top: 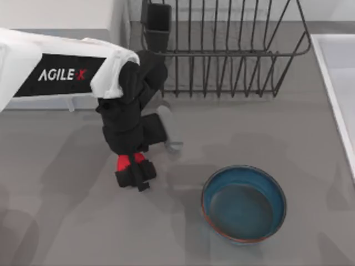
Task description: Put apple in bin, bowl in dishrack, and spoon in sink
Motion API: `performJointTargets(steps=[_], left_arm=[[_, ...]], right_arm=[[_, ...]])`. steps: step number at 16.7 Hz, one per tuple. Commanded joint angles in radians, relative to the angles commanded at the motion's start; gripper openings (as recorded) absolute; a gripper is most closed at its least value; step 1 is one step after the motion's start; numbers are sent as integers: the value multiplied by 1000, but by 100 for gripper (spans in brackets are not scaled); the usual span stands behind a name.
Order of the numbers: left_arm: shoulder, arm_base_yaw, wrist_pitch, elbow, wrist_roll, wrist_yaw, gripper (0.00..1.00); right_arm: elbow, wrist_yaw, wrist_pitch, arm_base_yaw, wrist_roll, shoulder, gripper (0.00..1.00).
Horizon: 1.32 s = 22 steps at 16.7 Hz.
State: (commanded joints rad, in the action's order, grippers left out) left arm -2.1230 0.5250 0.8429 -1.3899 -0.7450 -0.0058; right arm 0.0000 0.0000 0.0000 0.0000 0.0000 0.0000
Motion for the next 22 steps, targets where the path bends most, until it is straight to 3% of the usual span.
performJointTargets(steps=[5,12,22], left_arm=[[40,4,73,-60,5,10,0],[106,4,345,-214,9,9,0],[163,-11,383,-234,71,13,0]], right_arm=[[0,0,0,0,0,0,100],[0,0,0,0,0,0,100],[0,0,0,0,0,0,100]])
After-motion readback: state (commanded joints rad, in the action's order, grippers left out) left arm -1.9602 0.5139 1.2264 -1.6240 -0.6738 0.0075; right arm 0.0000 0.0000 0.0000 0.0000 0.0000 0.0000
